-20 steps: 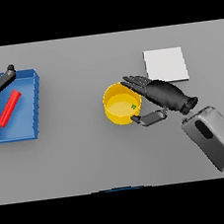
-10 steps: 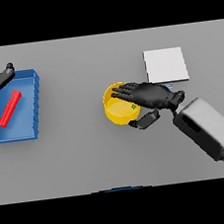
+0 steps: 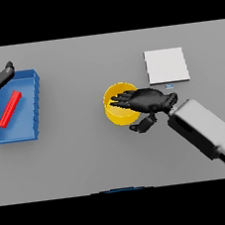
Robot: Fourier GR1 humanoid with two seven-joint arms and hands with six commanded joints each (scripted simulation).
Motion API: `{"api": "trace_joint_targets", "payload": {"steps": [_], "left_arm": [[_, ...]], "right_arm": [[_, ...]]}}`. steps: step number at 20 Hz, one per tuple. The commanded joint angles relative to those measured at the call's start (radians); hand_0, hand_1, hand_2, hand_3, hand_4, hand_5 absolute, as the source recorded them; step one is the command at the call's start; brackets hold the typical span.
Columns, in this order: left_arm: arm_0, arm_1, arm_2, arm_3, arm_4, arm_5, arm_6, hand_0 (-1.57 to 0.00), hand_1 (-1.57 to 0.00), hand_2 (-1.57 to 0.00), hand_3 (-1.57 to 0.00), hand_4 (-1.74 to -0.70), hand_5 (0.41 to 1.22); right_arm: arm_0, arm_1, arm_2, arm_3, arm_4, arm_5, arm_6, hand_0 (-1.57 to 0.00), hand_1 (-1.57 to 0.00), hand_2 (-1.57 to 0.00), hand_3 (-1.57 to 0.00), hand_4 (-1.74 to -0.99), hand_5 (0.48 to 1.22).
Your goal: Pick up the red beaker and tilt it to pour out 1 green nut into yellow bowl. Pick up the yellow bowl and place it on the metallic measuring scale.
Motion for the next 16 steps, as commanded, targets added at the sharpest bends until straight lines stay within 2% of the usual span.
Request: {"api": "trace_joint_targets", "payload": {"steps": [1, 7, 8, 9, 10, 12, 14, 16], "left_arm": [[0.007, 0.002, -0.003, -0.002, -0.001, 0.002, 0.001, 0.00, 0.00, 0.00, 0.00, -0.80, 0.723], [0.020, 0.003, -0.010, -0.029, -0.001, 0.014, 0.007, 0.00, 0.00, 0.00, 0.00, -0.79, 0.729], [0.025, 0.011, -0.007, -0.033, -0.001, 0.015, 0.002, 0.00, 0.00, 0.00, 0.00, -0.79, 0.730], [0.020, 0.015, -0.006, -0.039, 0.000, 0.018, 0.012, 0.00, 0.00, 0.00, 0.00, -0.79, 0.732], [0.021, 0.021, -0.009, -0.049, -0.005, 0.023, 0.020, 0.00, 0.00, 0.00, 0.00, -0.79, 0.732], [0.019, 0.017, -0.009, -0.051, -0.002, 0.029, 0.034, 0.00, 0.00, 0.00, 0.00, -0.80, 0.730], [0.016, 0.020, -0.008, -0.051, -0.003, 0.020, 0.020, 0.00, 0.00, 0.00, 0.00, -0.79, 0.729], [0.018, 0.018, -0.010, -0.036, -0.006, 0.020, 0.027, 0.00, 0.00, 0.00, 0.00, -0.79, 0.732]], "right_arm": [[-0.004, 0.003, 0.002, 0.011, 0.000, 0.001, -0.006, 0.00, 0.00, 0.00, 0.00, -1.277, 0.696], [-0.025, 0.019, 0.013, 0.077, 0.008, -0.026, -0.054, 0.00, 0.00, -0.02, -0.04, -1.289, 0.721], [-0.024, 0.018, 0.011, 0.084, 0.005, -0.032, -0.069, 0.00, 0.00, -0.03, -0.06, -1.293, 0.738], [-0.023, 0.033, 0.011, 0.084, 0.005, -0.033, -0.047, 0.00, 0.00, -0.05, -0.09, -1.309, 0.768], [-0.025, 0.032, 0.004, 0.095, 0.000, -0.029, -0.049, 0.00, -0.01, -0.08, -0.12, -1.333, 0.800], [-0.025, 0.034, 0.009, 0.087, 0.000, -0.022, -0.044, -0.17, -0.14, -0.20, -0.24, -1.396, 0.875], [-0.032, 0.033, 0.016, 0.090, 0.011, -0.016, -0.027, -0.47, -0.38, -0.38, -0.42, -1.479, 0.999], [-0.028, 0.025, 0.019, 0.081, 0.009, -0.005, -0.038, -0.78, -0.65, -0.59, -0.83, -1.469, 1.079]]}}
